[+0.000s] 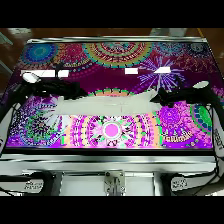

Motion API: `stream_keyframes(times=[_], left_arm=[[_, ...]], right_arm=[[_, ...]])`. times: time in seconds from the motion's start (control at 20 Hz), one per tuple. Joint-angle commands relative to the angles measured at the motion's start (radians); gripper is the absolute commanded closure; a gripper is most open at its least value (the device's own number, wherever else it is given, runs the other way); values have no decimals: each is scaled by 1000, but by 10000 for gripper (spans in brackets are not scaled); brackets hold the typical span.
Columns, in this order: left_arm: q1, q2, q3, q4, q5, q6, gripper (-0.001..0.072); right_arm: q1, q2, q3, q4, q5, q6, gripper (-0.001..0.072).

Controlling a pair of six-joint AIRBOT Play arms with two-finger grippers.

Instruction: Fold the shirts.

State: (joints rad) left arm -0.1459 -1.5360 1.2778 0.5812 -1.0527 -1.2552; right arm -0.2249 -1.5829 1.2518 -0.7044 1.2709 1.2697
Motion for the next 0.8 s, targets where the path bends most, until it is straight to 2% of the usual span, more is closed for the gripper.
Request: stream_keyframes(times=[0.0,0.15,0.25,0.35,0.45,0.55,0.65,0.75], left_arm=[[-180,-59,1,-51,231,13,663],[-314,-127,2,-76,313,0,663],[-389,-182,3,-163,324,-13,663],[-472,-232,3,-217,342,-13,663],[-547,-268,3,-234,415,-14,663],[-599,-303,18,-352,469,-13,662],[-641,-344,71,-476,469,34,662],[-659,-369,124,-514,469,95,663]], right_arm=[[-1,204,1,-35,103,65,658],[-3,360,1,-85,168,132,658],[-2,452,1,-117,200,173,658],[-2,536,1,-121,205,208,657],[-2,604,1,-119,211,253,658],[-2,655,1,-121,230,294,658],[-2,683,1,-121,260,309,657],[-2,689,1,-126,269,309,658]])
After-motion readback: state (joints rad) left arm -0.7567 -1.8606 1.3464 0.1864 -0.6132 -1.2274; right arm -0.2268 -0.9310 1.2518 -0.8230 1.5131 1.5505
